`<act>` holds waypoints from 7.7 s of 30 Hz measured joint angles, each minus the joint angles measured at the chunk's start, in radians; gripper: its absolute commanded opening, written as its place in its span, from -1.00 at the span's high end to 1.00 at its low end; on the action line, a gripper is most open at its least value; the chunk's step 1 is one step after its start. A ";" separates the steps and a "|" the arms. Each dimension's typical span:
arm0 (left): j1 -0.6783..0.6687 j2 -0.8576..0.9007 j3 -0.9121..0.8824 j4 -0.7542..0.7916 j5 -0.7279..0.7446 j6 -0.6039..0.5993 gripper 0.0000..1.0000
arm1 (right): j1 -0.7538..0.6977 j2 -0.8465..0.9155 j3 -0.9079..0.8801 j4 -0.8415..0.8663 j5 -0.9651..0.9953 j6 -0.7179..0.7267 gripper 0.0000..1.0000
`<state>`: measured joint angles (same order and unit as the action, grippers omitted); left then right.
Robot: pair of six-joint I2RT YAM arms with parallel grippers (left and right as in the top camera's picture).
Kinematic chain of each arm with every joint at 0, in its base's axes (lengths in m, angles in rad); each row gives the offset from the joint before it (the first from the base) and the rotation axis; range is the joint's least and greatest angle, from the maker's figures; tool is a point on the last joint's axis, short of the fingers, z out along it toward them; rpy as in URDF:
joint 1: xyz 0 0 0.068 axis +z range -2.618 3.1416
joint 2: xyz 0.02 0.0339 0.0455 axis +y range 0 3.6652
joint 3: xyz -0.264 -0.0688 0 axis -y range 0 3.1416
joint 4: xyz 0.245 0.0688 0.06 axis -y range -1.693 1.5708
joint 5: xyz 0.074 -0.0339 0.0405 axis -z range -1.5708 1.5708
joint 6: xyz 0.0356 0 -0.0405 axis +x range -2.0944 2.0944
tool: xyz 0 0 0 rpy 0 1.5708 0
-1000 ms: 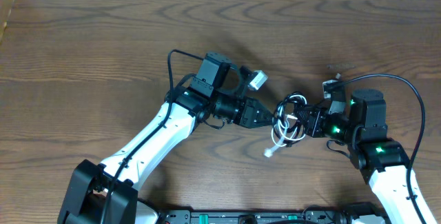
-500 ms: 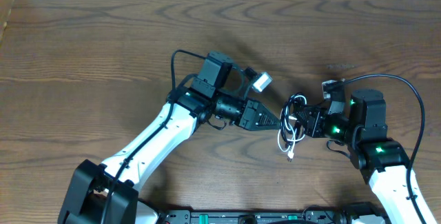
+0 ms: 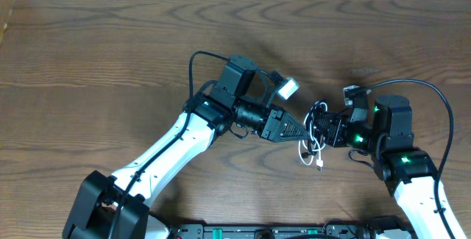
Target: Untangle cables
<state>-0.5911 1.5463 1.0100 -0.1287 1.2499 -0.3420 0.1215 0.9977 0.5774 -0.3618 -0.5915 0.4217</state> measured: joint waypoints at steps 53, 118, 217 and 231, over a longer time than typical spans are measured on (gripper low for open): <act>-0.076 -0.002 0.000 -0.271 -0.452 0.145 0.85 | -0.002 0.002 0.009 0.026 -0.116 0.035 0.20; -0.104 -0.082 0.006 -0.412 -0.993 0.209 0.85 | -0.009 0.002 0.011 -0.495 0.731 0.249 0.98; -0.051 -0.168 0.006 -0.227 -0.378 0.032 0.85 | -0.054 0.002 0.010 0.096 -0.404 -0.023 0.05; -0.085 -0.168 -0.001 -0.159 -0.396 0.032 0.85 | -0.058 0.002 0.011 0.116 -0.408 0.138 0.53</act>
<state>-0.6765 1.3785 1.0088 -0.2874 0.8539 -0.3096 0.0631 0.9997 0.5880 -0.2462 -0.9993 0.5594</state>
